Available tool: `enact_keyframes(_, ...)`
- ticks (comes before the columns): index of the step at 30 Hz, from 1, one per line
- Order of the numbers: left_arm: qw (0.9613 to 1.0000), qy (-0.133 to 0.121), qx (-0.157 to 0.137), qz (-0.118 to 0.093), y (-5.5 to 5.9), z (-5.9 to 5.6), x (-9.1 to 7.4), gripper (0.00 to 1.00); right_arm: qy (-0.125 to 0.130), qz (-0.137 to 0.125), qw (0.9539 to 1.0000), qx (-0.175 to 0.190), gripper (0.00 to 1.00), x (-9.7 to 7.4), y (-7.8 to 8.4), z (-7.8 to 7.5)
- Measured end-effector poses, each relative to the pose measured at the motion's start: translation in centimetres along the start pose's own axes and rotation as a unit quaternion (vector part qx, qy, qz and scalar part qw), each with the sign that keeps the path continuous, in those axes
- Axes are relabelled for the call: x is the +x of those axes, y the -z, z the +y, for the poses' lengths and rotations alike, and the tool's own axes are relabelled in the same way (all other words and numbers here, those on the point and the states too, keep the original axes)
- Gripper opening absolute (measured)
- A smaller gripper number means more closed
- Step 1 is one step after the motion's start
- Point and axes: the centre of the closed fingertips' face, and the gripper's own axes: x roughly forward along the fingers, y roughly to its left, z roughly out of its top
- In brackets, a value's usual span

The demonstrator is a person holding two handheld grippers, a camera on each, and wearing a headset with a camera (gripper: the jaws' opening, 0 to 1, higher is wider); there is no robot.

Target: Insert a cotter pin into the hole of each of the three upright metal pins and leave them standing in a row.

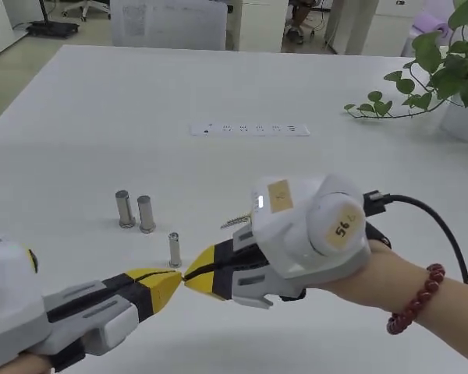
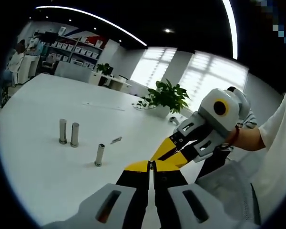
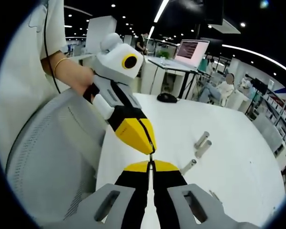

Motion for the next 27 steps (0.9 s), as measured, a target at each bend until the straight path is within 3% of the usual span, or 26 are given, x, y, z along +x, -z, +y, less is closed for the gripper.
enact_keyframes(8, 0.9993, 0.007, 0.037, 0.001, -0.4, -0.3, 0.0, 0.0, 0.008, -0.008, 0.9999, 0.007, 0.06, -0.2, -0.1, -0.1)
enact_keyframes(15, 0.9963, 0.02, 0.083, 0.006, -0.5, -0.5, 0.0, 0.0, -0.004, -0.023, 0.9989, 0.041, 0.09, -0.6, 0.1, 0.0)
enact_keyframes(17, 0.9961, 0.027, 0.084, 0.005, -0.6, -0.7, -0.1, 0.0, -0.007, -0.025, 0.9986, 0.046, 0.09, -0.7, 0.2, 0.0)
enact_keyframes(19, 0.9938, 0.03, 0.105, 0.017, -0.4, -0.8, 0.0, 0.0, -0.016, -0.031, 0.9979, 0.055, 0.1, -0.8, 0.1, 0.2)
enact_keyframes(22, 0.9932, 0.039, 0.109, 0.015, -0.6, -1.1, 0.1, 0.0, -0.022, -0.033, 0.9975, 0.059, 0.1, -0.9, 0.2, 0.3)
enact_keyframes(27, 0.9877, 0.061, 0.142, 0.024, -0.5, -1.8, 0.2, 0.0, -0.045, -0.041, 0.9957, 0.069, 0.1, -1.1, 0.3, 0.7)
